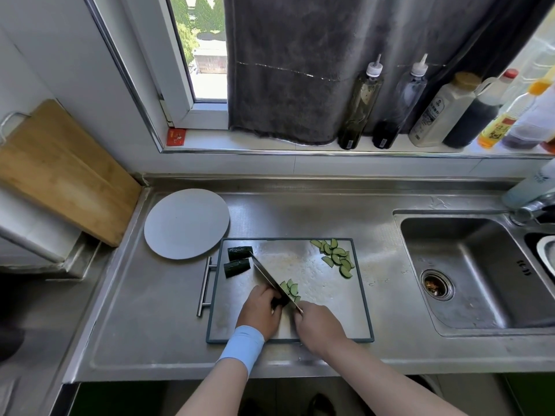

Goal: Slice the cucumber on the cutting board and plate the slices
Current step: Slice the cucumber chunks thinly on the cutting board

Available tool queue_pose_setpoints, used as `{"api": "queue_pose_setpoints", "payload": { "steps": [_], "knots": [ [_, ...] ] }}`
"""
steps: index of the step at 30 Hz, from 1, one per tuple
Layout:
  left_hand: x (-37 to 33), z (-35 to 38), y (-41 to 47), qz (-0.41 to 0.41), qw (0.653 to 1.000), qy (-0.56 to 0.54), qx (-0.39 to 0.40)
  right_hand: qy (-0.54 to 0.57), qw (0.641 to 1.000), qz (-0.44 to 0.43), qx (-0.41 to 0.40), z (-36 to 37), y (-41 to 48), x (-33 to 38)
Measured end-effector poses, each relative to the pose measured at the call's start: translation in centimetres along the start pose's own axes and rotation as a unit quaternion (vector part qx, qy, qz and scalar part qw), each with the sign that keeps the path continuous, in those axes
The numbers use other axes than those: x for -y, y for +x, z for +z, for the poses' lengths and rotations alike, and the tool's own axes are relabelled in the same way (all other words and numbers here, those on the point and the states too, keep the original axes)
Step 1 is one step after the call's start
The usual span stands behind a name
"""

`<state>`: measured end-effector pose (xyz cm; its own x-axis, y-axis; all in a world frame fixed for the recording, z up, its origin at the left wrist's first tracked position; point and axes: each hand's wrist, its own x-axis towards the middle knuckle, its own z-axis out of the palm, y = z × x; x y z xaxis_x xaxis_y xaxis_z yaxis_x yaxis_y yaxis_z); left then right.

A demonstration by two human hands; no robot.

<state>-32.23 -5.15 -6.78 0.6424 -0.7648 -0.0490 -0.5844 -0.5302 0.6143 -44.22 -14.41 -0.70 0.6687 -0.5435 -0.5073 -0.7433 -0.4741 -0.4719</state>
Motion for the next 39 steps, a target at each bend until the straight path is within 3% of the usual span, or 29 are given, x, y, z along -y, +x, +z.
{"api": "queue_pose_setpoints", "payload": {
  "steps": [11, 28, 39],
  "knots": [
    [-0.1, -0.4, 0.0, -0.034, 0.999, -0.027, -0.002, -0.003, 0.999, -0.020, -0.030, -0.6, -2.1, -0.2],
    [0.3, 0.2, -0.1, -0.021, 0.999, -0.032, -0.012, 0.016, 1.000, 0.012, 0.007, -0.1, -1.3, -0.3],
    [0.5, 0.4, -0.2, -0.016, 0.999, -0.035, -0.027, 0.004, 1.000, -0.012, -0.021, -0.2, -1.1, 0.1]
  ]
}}
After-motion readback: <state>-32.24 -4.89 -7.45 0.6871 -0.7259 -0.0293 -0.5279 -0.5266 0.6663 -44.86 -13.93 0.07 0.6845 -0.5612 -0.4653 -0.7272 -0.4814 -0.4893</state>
